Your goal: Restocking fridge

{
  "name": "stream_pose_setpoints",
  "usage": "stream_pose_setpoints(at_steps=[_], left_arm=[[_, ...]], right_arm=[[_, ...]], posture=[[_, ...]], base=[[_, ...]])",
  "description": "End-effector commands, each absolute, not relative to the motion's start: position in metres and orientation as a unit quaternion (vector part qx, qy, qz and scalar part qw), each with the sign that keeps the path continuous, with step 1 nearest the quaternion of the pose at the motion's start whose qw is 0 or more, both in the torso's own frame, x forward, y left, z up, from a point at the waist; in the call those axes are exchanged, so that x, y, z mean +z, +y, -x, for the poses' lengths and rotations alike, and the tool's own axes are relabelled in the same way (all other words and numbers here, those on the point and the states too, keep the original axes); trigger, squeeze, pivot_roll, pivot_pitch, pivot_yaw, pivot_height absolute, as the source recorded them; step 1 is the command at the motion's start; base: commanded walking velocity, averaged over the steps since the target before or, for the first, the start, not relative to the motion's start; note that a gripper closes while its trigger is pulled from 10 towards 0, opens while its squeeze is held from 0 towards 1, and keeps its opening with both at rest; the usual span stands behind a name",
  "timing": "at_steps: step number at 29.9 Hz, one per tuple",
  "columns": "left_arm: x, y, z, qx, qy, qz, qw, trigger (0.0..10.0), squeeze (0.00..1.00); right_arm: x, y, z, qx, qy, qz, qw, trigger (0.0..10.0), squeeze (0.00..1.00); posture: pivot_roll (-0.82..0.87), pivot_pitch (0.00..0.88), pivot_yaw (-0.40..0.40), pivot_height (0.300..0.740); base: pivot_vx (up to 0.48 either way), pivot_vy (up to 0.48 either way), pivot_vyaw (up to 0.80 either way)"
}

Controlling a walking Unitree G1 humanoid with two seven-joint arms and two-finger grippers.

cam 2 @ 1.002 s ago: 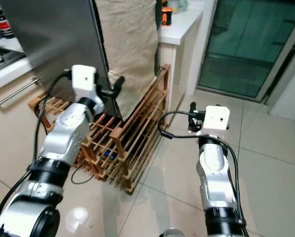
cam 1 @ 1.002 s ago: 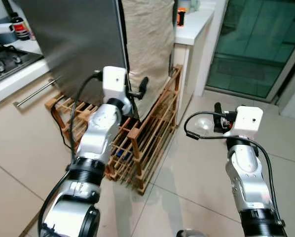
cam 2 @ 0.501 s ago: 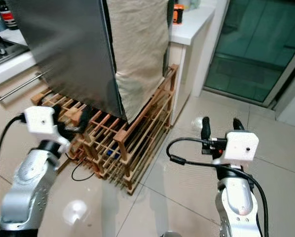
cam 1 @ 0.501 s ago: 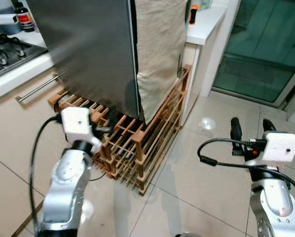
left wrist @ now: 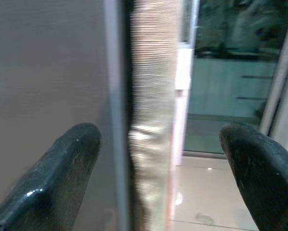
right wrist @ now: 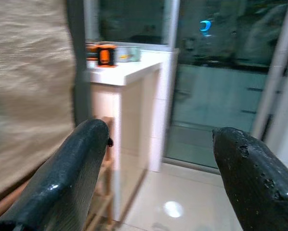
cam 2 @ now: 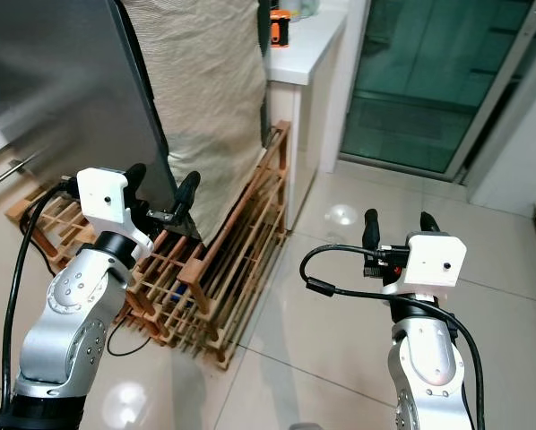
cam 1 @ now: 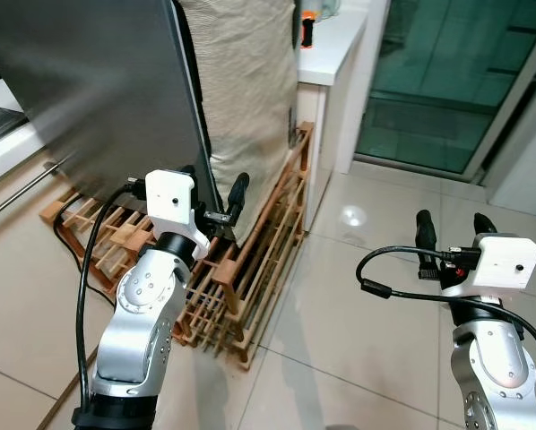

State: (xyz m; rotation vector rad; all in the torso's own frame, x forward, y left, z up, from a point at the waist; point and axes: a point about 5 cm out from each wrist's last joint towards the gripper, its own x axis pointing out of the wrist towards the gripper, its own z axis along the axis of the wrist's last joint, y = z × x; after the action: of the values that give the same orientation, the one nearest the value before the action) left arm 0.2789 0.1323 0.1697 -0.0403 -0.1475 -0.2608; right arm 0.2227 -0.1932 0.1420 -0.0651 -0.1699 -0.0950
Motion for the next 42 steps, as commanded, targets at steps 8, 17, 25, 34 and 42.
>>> stream_pose_setpoints(at_steps=[8, 17, 25, 34, 42], left_arm=[[0.17, 0.136, -0.279, -0.123, -0.07, 0.014, 0.99, 10.0, 0.0], [0.17, 0.136, -0.279, -0.123, -0.07, 0.014, 0.99, 10.0, 0.0], [0.183, 0.1, -0.305, -0.215, -0.013, 0.09, 0.972, 10.0, 0.0], [0.177, 0.112, -0.297, -0.223, -0.017, 0.068, 0.972, 10.0, 0.0], [0.173, 0.116, -0.29, -0.233, -0.022, 0.072, 0.969, 10.0, 0.0]], right_arm=[[0.143, -0.191, -0.224, -0.042, -0.084, 0.027, 0.995, 10.0, 0.0], [0.143, -0.191, -0.224, -0.042, -0.084, 0.027, 0.995, 10.0, 0.0], [0.139, -0.191, -0.242, -0.031, -0.066, 0.023, 0.997, 10.0, 0.0], [0.137, -0.193, -0.247, -0.039, -0.062, 0.025, 0.997, 10.0, 0.0], [0.135, -0.192, -0.248, -0.039, -0.057, 0.028, 0.997, 10.0, 0.0]], posture=[[-0.19, 0.0, 0.052, 0.74], [-0.19, 0.0, 0.052, 0.74], [-0.21, 0.0, 0.067, 0.74], [-0.2, 0.0, 0.067, 0.74], [-0.19, 0.0, 0.064, 0.74]], base=[[0.45, 0.0, 0.0], [0.45, 0.0, 0.0], [0.112, 0.0, 0.0], [0.0, 0.0, 0.0], [0.0, 0.0, 0.0]])
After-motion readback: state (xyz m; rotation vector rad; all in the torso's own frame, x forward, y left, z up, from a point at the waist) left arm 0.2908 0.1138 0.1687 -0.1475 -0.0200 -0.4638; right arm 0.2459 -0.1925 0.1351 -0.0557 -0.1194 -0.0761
